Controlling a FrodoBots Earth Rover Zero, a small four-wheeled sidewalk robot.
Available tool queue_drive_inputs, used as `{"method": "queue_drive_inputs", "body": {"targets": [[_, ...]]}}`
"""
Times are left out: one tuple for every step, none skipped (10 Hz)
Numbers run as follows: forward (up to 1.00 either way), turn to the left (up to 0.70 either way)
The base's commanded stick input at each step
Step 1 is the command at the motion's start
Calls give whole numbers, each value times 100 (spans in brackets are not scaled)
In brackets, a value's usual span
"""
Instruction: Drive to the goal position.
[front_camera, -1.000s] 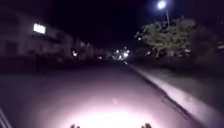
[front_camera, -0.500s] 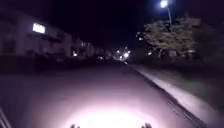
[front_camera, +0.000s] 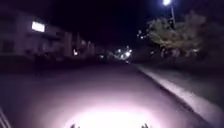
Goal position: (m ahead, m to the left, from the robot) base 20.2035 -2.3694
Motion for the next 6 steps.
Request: {"method": "queue_drive_inputs", "body": {"targets": [[70, 0], [70, 0], [70, 0], [70, 0], [70, 0], [70, 0]]}}
